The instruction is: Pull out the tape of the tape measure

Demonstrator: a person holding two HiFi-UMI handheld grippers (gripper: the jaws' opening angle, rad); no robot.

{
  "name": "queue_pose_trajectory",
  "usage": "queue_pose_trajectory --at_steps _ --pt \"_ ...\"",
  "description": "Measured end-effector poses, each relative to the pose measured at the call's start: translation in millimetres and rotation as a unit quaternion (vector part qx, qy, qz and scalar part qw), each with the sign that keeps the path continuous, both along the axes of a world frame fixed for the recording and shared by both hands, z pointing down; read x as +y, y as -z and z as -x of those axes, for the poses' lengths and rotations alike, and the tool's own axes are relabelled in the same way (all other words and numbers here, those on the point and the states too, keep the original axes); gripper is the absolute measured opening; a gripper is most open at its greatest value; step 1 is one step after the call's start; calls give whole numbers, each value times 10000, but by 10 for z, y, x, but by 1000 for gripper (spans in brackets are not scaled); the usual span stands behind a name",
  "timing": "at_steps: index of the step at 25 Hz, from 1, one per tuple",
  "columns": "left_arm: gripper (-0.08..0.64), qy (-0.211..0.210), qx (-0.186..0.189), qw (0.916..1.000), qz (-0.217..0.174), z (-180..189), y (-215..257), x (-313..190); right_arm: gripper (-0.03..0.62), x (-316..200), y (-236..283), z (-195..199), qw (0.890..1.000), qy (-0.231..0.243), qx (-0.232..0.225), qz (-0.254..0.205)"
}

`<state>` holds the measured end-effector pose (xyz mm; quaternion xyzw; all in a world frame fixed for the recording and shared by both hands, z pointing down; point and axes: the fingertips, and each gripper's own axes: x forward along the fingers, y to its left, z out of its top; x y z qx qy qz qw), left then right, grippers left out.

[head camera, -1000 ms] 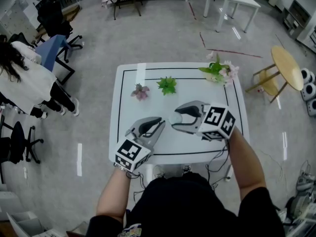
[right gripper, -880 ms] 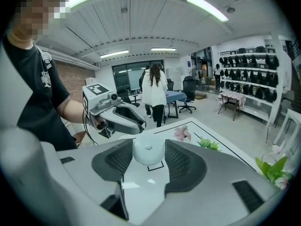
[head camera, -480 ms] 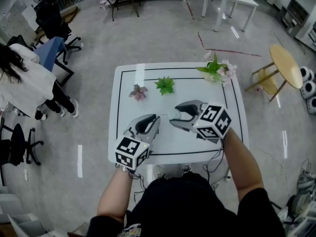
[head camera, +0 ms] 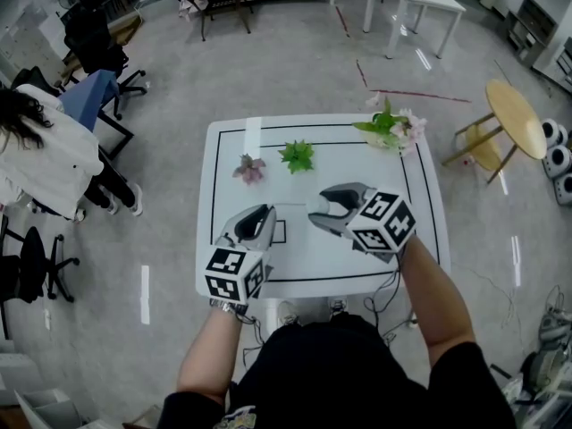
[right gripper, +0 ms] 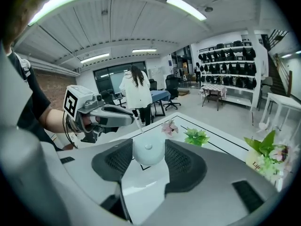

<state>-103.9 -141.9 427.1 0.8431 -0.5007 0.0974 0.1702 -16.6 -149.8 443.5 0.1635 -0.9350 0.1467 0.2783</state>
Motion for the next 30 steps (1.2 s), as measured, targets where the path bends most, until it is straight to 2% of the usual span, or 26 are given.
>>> queue_pose_trajectory --at_steps 20,30 --pt "43 597 -69 9979 230 235 -95 -52 213 -154 -128 -141 9979 -544 330 -114" --pt "43 822 23 9960 338 443 -119 -84 213 -248 -202 -352 9957 -873 311 61"
